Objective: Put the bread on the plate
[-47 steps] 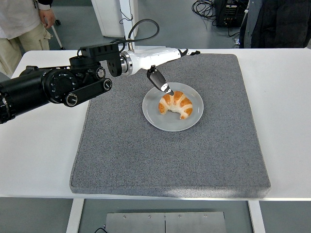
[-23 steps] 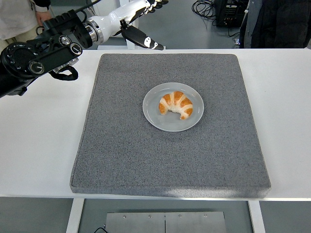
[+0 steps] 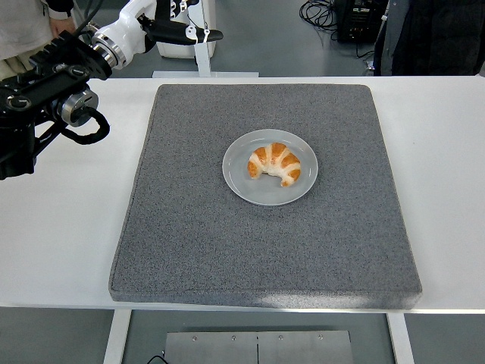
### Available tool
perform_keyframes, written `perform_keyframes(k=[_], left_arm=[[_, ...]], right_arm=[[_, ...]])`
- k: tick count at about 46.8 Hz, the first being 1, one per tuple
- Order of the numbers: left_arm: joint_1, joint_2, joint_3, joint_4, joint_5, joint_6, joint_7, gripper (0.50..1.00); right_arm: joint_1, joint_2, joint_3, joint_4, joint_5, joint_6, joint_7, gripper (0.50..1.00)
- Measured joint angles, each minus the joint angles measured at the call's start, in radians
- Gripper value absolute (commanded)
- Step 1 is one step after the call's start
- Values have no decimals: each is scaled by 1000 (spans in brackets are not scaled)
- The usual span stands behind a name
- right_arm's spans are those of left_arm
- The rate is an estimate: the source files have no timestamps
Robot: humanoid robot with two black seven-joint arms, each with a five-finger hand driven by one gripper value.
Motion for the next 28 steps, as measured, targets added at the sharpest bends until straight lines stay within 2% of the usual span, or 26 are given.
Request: perform_keyframes(k=[10, 19, 23, 28], left_arm=[[93, -41, -169, 73, -18, -29, 8, 996], [108, -112, -252, 283, -60, -148, 8, 996], [108, -125, -257, 337, -89, -191, 8, 996], [108, -148, -258, 377, -128, -207, 7, 996]], right_arm=[[0, 0, 0, 0, 0, 0, 0, 1000], [0, 0, 1, 0, 0, 0, 0, 1000], [0, 0, 0, 0, 0, 0, 0, 1000], [0, 0, 0, 0, 0, 0, 0, 1000]])
